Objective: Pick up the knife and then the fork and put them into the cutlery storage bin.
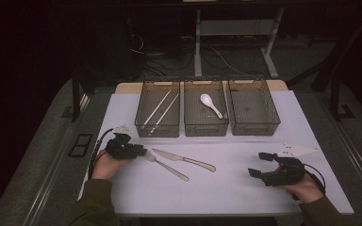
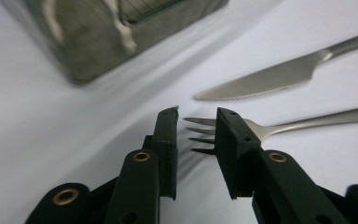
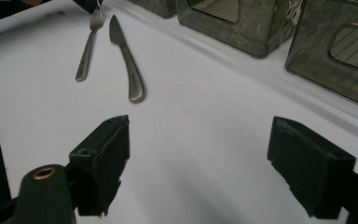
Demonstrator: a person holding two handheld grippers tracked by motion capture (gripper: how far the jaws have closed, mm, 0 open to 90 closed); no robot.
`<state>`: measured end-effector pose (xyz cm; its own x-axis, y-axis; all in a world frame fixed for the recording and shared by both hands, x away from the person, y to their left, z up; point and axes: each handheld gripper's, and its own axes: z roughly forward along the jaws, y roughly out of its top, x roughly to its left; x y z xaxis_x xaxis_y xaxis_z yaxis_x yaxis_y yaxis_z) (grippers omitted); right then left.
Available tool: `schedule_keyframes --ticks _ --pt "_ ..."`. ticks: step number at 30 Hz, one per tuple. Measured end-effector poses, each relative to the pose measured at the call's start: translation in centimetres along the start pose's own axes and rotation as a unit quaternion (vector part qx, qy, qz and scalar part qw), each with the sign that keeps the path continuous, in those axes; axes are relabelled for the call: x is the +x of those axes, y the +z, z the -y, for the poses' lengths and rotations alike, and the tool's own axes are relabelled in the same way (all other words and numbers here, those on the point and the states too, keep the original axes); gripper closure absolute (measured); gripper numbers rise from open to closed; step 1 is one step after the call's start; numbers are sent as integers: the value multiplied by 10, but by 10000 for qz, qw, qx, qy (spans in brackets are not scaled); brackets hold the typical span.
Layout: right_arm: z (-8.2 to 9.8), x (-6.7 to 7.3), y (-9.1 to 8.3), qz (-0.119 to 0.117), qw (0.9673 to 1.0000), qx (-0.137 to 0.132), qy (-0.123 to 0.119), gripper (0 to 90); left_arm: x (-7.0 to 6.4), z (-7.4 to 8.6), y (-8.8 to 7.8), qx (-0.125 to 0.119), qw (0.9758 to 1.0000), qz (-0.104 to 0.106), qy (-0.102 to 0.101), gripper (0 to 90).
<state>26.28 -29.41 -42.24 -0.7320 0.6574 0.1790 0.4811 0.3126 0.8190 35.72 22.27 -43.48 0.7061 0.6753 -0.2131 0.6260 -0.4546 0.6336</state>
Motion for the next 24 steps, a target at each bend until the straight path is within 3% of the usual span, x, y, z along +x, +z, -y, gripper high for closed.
schedule_keyframes --ticks 4,7,12,16,20,24 --pt "0 0 0 1 10000 2 -9 208 4 2 -2 -181 9990 276 -285 760" --pt "0 0 0 -1 10000 -1 -4 208 5 4 -4 -267 9981 454 -323 799" --pt "0 0 0 -7 10000 -8 -6 208 2 3 -5 -383 9958 804 -193 830" --pt "-1 1 0 -16 10000 -22 -28 208 -1 0 -12 -767 9882 1320 -94 868" --pt "-2 1 0 -37 10000 -30 -55 208 -11 -6 -20 -1130 9819 1518 68 891" --pt "-6 4 -1 -61 9999 -91 -133 207 -23 -14 -25 -1306 9812 1395 279 893"
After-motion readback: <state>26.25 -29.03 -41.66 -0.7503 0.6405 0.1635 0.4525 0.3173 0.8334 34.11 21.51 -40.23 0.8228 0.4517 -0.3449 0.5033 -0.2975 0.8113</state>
